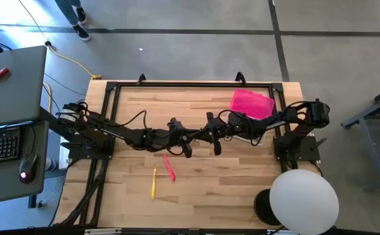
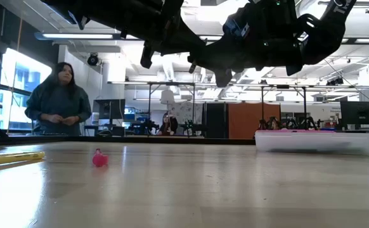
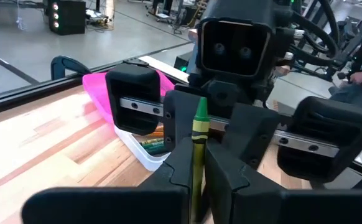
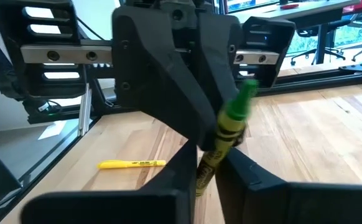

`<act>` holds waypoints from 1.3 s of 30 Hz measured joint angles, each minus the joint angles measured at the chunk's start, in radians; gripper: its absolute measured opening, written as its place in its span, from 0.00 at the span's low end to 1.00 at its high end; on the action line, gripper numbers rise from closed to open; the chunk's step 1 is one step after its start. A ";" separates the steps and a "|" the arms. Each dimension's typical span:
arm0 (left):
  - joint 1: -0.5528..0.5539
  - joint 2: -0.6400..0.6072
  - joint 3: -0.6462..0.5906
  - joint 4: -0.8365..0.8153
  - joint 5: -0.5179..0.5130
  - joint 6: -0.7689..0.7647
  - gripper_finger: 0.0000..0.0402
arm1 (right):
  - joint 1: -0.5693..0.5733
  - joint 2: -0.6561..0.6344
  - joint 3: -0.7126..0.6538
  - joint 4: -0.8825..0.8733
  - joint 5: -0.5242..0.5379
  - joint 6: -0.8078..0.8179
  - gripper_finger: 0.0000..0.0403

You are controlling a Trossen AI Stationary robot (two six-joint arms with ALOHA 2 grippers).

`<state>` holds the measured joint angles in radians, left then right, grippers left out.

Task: Pick & place school supplies into a supply box
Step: Put the green crayon into the pink supply box

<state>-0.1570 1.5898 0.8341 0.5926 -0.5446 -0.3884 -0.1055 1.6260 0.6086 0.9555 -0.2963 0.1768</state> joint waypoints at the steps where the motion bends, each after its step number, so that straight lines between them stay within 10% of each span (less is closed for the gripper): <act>1: 0.000 0.000 0.000 0.000 0.000 0.000 0.15 | 0.000 0.000 0.000 0.000 0.000 0.000 0.05; 39: 0.000 -0.001 0.000 -0.123 -0.043 0.128 0.15 | 0.001 0.000 -0.001 -0.092 0.081 -0.002 0.06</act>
<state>-0.1570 1.5887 0.8341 0.4698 -0.5880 -0.2600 -0.1044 1.6260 0.6079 0.8630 -0.2149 0.1751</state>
